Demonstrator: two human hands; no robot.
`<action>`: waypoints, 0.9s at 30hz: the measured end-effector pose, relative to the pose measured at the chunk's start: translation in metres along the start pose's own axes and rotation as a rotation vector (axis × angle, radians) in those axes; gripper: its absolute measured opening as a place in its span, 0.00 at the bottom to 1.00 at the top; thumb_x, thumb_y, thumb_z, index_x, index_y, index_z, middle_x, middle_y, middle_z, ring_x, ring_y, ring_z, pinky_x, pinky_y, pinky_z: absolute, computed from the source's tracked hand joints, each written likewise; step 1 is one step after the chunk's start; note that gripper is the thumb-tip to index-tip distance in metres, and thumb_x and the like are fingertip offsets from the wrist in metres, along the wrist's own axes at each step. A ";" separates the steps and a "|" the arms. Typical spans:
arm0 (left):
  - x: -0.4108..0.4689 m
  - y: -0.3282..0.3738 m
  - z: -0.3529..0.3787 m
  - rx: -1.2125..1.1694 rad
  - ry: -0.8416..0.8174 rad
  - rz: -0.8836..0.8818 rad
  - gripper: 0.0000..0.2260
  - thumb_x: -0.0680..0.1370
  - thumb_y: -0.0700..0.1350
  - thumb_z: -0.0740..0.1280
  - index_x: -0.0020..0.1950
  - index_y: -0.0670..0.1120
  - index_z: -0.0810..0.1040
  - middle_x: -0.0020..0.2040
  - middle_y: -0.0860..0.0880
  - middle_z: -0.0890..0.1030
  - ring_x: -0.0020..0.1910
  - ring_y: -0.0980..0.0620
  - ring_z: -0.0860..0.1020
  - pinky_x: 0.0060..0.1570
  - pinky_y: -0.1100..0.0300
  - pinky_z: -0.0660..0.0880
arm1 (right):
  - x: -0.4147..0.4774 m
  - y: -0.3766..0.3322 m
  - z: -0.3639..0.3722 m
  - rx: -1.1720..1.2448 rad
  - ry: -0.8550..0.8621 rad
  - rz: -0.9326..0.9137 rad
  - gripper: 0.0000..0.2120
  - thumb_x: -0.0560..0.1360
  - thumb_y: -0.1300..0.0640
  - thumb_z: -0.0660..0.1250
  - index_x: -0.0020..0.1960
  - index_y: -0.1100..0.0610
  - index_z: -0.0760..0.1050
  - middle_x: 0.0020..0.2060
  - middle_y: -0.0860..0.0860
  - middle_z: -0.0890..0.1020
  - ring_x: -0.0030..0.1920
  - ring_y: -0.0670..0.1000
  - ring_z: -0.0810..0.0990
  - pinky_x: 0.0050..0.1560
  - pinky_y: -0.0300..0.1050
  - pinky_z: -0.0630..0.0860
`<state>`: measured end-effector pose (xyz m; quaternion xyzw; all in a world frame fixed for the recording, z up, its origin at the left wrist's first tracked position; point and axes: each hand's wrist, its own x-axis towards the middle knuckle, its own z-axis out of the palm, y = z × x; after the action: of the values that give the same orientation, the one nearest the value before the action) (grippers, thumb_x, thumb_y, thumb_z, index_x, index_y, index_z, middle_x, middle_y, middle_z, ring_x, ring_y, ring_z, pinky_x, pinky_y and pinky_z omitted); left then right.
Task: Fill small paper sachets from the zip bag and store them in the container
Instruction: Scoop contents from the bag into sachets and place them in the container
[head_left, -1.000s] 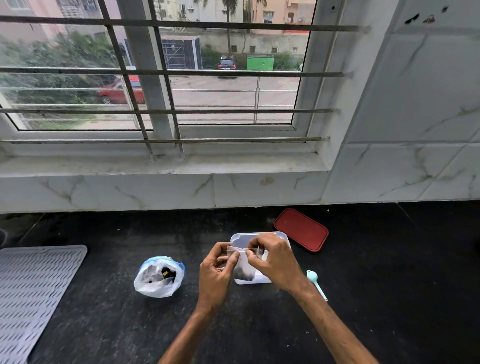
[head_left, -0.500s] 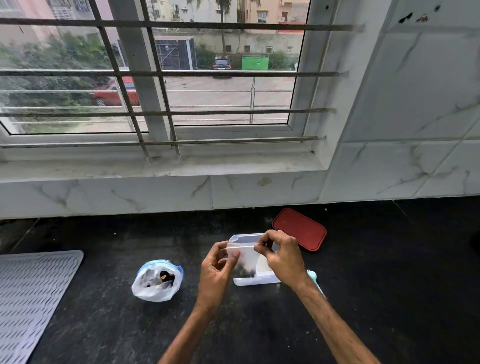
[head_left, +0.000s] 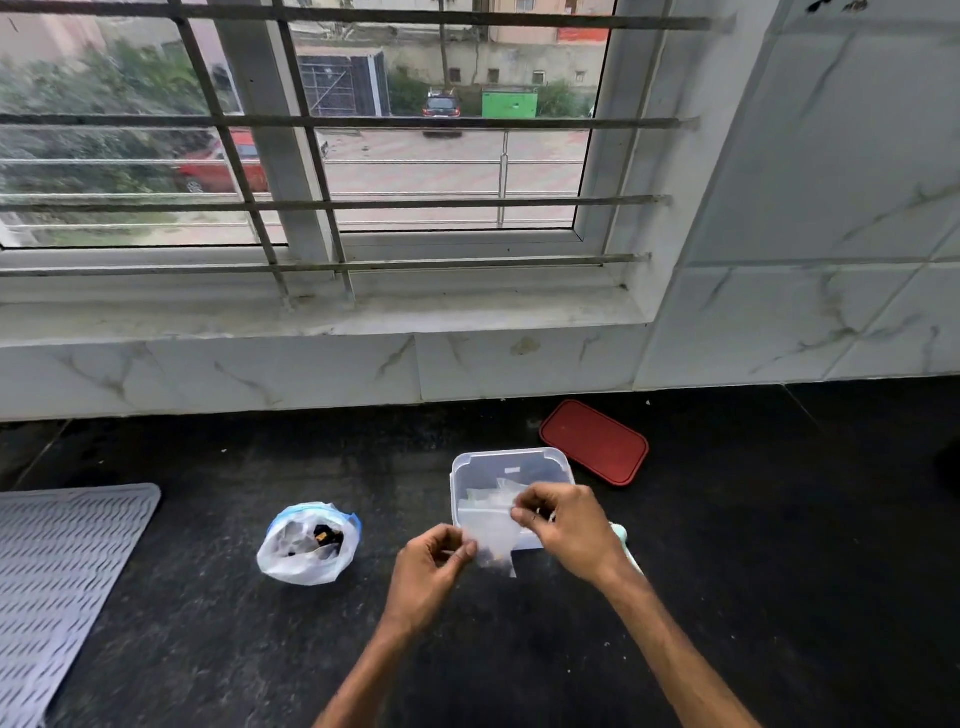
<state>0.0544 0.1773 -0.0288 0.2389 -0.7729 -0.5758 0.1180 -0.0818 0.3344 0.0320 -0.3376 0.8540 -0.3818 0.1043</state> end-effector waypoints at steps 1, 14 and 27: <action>-0.001 -0.010 0.001 0.118 0.004 -0.031 0.01 0.75 0.47 0.73 0.44 0.50 0.82 0.40 0.56 0.85 0.40 0.61 0.82 0.43 0.59 0.80 | -0.005 0.006 0.007 -0.068 -0.038 0.028 0.03 0.73 0.51 0.73 0.44 0.50 0.82 0.37 0.42 0.84 0.37 0.41 0.80 0.42 0.42 0.78; 0.005 -0.018 0.028 0.057 0.099 -0.235 0.10 0.75 0.40 0.71 0.54 0.50 0.78 0.49 0.57 0.84 0.51 0.60 0.82 0.46 0.57 0.81 | -0.004 0.043 0.052 -0.277 0.011 -0.049 0.06 0.75 0.56 0.69 0.52 0.52 0.79 0.44 0.51 0.86 0.47 0.53 0.84 0.43 0.48 0.79; 0.001 0.007 0.036 -0.086 0.308 -0.237 0.09 0.77 0.42 0.69 0.53 0.55 0.76 0.49 0.56 0.83 0.49 0.55 0.82 0.33 0.58 0.80 | 0.075 0.040 0.009 -0.497 -0.104 -0.114 0.09 0.78 0.52 0.65 0.57 0.47 0.79 0.47 0.48 0.85 0.49 0.53 0.84 0.42 0.47 0.78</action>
<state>0.0351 0.2088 -0.0333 0.4081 -0.6871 -0.5747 0.1764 -0.1538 0.2991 0.0025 -0.4195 0.8948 -0.1476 0.0402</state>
